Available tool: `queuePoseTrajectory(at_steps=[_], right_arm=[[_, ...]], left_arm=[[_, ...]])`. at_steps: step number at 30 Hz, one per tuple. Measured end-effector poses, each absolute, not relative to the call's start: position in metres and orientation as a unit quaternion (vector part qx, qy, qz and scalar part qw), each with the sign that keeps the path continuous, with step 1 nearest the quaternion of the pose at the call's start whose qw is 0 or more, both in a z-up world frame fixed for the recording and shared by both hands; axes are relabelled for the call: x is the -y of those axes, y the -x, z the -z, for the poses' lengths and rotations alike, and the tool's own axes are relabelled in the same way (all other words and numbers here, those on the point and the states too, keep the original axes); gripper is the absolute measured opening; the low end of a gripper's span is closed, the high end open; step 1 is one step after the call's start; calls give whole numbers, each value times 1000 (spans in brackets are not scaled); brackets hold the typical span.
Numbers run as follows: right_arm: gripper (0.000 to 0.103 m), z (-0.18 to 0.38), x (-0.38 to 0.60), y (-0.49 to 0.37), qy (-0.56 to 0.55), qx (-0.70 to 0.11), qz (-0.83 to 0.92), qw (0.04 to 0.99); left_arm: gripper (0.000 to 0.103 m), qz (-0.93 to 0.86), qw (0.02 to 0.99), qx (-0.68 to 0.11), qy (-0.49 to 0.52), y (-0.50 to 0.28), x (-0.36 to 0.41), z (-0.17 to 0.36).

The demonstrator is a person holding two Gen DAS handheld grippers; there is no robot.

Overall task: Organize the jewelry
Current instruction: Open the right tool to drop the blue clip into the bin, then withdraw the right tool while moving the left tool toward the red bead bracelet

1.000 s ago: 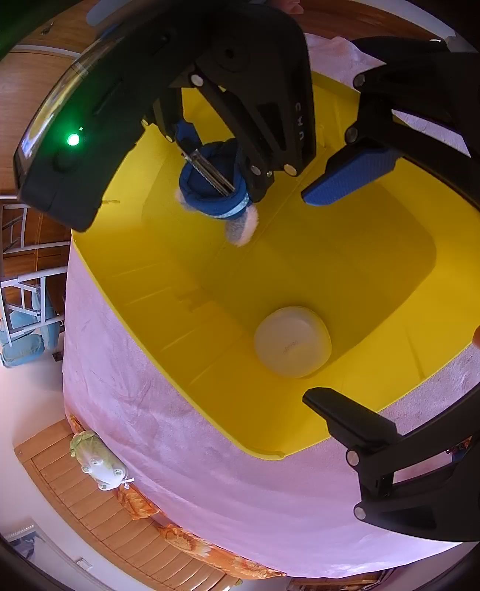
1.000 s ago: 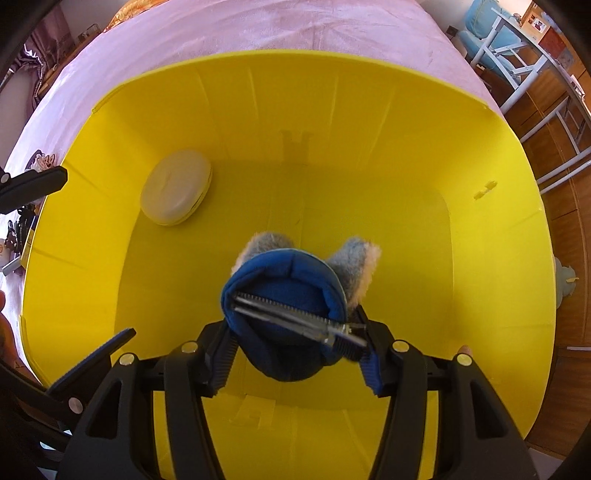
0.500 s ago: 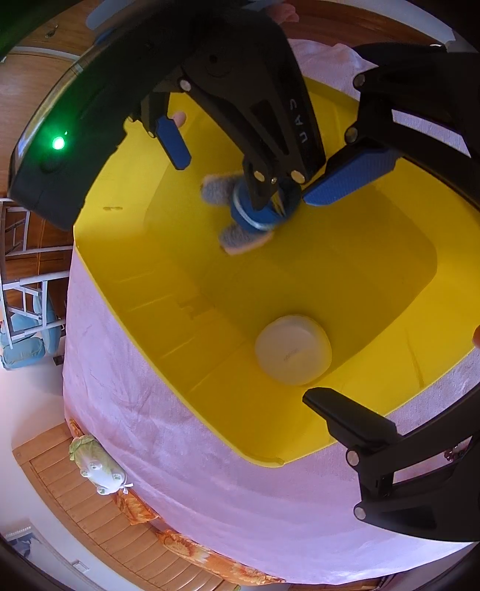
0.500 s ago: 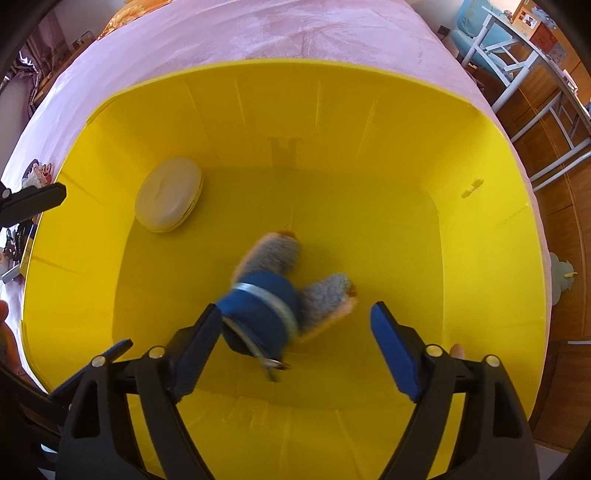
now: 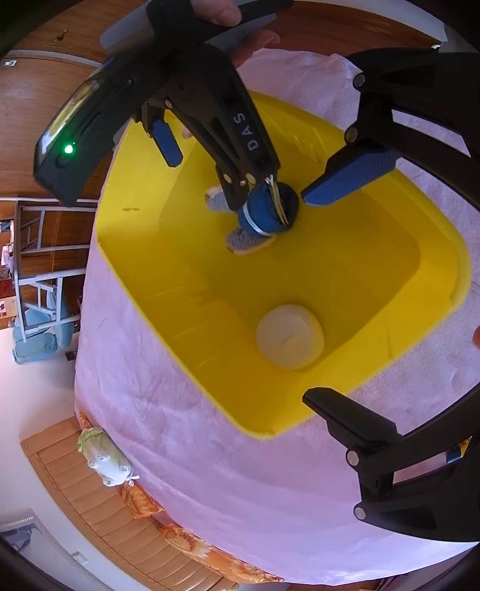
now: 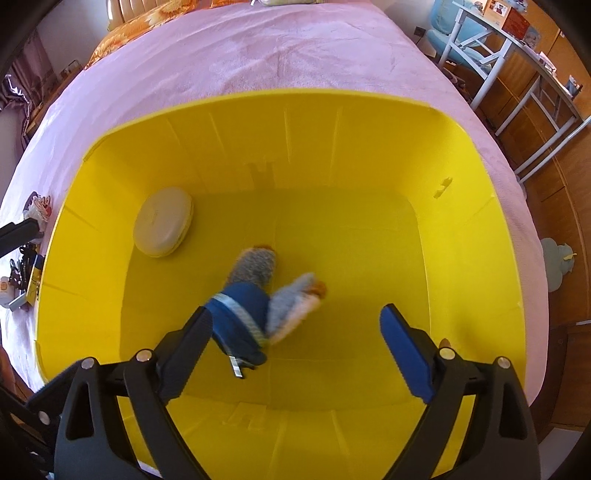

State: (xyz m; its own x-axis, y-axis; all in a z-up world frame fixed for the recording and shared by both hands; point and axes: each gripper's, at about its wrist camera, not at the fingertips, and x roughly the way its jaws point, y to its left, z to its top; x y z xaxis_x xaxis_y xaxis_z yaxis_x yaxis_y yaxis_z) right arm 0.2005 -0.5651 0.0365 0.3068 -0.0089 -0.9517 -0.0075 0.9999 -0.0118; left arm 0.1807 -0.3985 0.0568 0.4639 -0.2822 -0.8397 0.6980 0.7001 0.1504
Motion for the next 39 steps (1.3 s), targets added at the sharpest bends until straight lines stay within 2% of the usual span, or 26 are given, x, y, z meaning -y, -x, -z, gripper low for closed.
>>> queuePoseTrajectory(at_steps=[11,24,31,39], right_arm=[[93,-78,495,-189,34,-540,-61,839],[93,-106,386,-173,81,-487,-150,857],[93,-102,315,-157,106,-463,-229,849],[93,-46,256,-153,151,-496,-244,819]], left_arm=[[97,273,848,-412,-192,-172,307,-89],[97,216,884,-392,-139,-161,200,-99],[97,179,885,-418,-102,-153,128,-67],[97,155,863,-474,-85,-155,92,-4]])
